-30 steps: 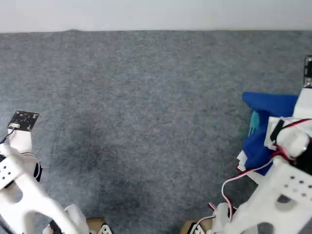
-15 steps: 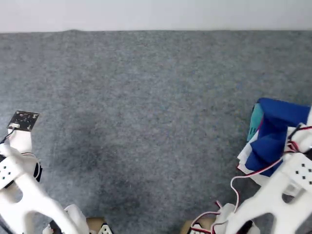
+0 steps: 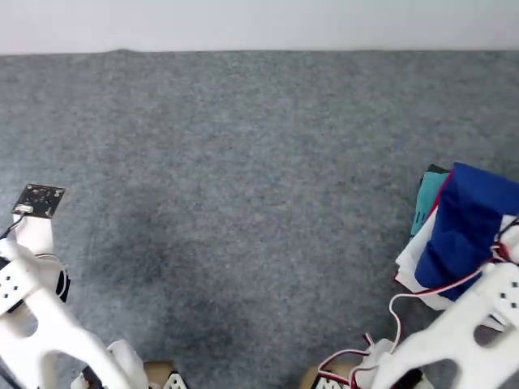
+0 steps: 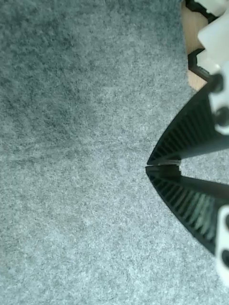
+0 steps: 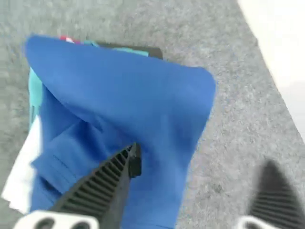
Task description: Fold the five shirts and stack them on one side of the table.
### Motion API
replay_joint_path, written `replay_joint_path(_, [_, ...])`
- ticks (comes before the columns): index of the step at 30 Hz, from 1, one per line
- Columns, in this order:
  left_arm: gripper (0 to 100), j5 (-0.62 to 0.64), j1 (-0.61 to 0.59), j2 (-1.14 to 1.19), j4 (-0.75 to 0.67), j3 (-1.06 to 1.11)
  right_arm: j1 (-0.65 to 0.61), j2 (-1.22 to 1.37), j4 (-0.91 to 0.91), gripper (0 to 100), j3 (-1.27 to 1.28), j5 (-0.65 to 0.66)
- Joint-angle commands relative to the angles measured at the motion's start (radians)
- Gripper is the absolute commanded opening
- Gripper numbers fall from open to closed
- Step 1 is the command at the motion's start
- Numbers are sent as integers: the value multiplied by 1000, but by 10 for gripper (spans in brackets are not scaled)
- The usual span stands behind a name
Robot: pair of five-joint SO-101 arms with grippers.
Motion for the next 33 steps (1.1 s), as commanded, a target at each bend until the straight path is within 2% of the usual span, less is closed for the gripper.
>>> replay_joint_path(1, [6,3,5,-26,9,-2,-74,-51,90,412,-104,-18])
replay_joint_path(3, [6,3,5,-26,9,-2,-147,-67,127,323,-106,-18])
replay_joint_path(7, [6,3,5,-26,9,-2,-248,-56,151,35,-101,-18])
replay_joint_path(8, [6,3,5,-26,9,-2,-259,-42,151,0,-101,-17])
replay_joint_path(10, [6,3,5,-26,9,-2,-263,-7,151,61,-78,-18])
replay_joint_path(13, [6,3,5,-26,9,-2,-268,59,111,7,-32,-18])
replay_joint_path(16, [6,3,5,-26,9,-2,-265,130,48,14,25,-18])
replay_joint_path(19, [6,3,5,-21,8,-2,-283,186,67,20,40,-18])
replay_joint_path(22, [6,3,5,-20,6,-2,-323,209,148,100,37,-37])
replay_joint_path(26, [6,3,6,-20,3,-1,-371,220,186,198,38,-160])
replay_joint_path(33, [6,3,6,-20,3,-1,-383,234,130,206,55,-169])
